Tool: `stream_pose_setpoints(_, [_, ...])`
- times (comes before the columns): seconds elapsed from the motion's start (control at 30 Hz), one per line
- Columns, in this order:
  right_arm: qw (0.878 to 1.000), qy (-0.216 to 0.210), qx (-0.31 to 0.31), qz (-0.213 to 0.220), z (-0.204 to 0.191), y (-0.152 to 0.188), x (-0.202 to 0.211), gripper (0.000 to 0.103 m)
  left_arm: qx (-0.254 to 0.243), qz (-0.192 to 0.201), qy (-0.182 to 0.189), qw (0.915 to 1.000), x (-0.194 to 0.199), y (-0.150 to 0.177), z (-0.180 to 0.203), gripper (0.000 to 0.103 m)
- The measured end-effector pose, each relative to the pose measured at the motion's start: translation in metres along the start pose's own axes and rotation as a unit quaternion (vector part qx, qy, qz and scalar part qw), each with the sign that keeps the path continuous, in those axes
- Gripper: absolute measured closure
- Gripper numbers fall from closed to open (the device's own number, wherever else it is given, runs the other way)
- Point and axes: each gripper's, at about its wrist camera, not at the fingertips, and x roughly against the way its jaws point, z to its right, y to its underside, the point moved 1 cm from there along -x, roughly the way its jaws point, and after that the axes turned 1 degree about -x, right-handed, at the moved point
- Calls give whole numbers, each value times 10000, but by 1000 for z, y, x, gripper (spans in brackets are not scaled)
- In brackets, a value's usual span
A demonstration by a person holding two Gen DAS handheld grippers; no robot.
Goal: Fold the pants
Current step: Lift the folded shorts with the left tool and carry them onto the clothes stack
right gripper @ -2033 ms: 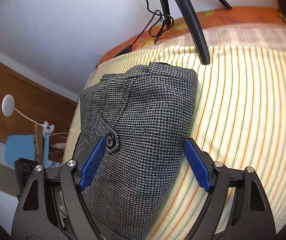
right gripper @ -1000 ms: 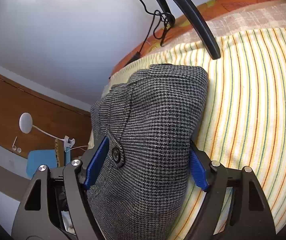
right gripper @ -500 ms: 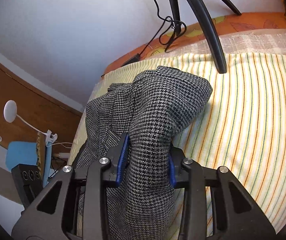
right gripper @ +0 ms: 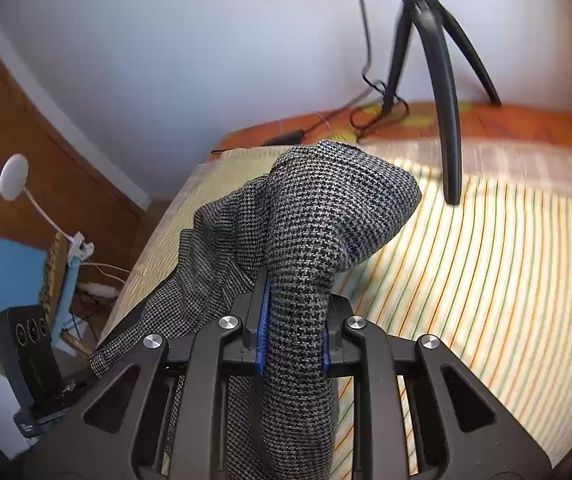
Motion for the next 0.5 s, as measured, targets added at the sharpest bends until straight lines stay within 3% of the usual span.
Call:
stream_pose_setpoints(0.27, [9985,120,494,194,-22,-7,44,87,-320,147,178,9992,16,2,31,73])
stream_pose_setpoints(0.5, [9964,343,645,427,-16,-7,99,87,-569,252,501,9968,22,8,74,73])
